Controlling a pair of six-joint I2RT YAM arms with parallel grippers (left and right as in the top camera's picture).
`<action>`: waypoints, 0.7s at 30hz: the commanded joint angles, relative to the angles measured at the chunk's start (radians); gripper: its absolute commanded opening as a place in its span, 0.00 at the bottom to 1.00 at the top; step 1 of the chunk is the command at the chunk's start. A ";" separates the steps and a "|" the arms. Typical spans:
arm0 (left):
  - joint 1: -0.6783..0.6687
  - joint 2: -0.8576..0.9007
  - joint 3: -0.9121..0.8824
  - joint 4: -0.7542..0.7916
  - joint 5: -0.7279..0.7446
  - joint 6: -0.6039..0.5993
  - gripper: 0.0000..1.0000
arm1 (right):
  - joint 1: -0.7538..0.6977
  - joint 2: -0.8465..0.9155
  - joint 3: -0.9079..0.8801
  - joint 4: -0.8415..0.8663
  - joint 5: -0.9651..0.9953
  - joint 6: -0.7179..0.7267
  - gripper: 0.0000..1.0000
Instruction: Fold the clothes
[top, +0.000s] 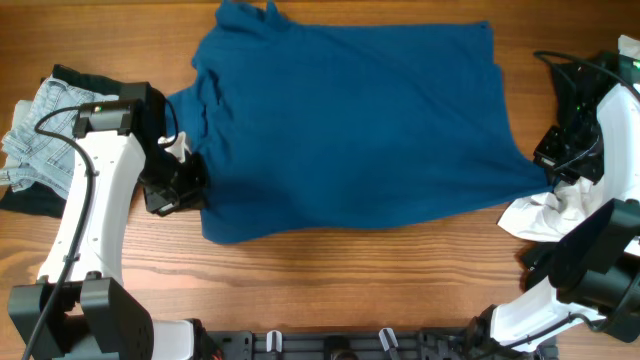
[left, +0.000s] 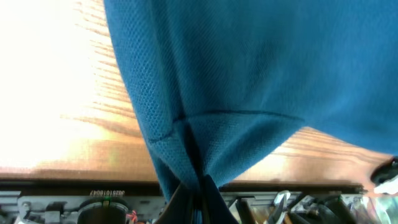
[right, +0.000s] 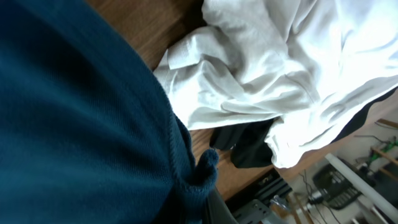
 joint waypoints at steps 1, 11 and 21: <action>0.000 -0.010 -0.028 0.082 -0.019 -0.043 0.04 | -0.004 -0.029 -0.013 0.012 0.035 0.011 0.04; 0.000 -0.010 -0.179 0.171 -0.019 -0.072 0.09 | -0.004 -0.029 -0.066 0.071 0.036 0.010 0.04; 0.000 -0.010 -0.191 0.402 0.042 -0.103 0.18 | -0.004 -0.029 -0.066 0.092 0.036 0.000 0.04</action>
